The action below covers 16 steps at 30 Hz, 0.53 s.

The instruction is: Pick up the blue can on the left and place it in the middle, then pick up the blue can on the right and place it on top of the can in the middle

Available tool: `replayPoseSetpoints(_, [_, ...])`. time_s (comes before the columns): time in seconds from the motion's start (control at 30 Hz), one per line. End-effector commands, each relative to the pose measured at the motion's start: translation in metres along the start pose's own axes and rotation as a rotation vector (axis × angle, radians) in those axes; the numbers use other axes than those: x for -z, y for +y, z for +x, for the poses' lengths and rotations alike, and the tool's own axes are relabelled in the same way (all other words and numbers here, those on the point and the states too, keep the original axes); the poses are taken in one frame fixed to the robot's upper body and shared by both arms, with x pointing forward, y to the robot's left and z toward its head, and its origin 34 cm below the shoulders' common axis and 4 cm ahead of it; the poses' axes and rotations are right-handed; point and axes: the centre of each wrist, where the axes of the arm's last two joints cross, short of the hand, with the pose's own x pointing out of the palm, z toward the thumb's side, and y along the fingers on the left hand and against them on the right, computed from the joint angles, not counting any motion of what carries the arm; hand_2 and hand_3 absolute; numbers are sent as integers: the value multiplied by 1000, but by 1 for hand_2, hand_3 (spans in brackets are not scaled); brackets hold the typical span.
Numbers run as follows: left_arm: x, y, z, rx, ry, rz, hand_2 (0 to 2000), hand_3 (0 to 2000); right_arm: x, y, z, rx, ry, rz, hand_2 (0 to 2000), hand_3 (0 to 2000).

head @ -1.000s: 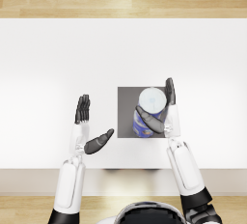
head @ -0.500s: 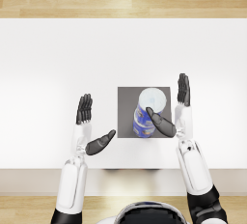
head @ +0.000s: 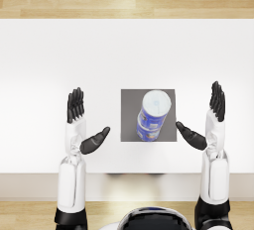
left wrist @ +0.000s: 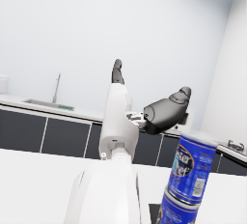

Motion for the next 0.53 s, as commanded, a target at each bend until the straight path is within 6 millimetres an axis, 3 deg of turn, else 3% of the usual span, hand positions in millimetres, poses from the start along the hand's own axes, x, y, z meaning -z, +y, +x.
replayPoseSetpoints(0.03, [-1,0,-1,-5,1,4,0,0,3,1,-3,11,3,10,0,0])
replayPoseSetpoints(0.53, [-3,1,-4,-18,3,14,0,0,9,5,-11,38,11,36,0,0])
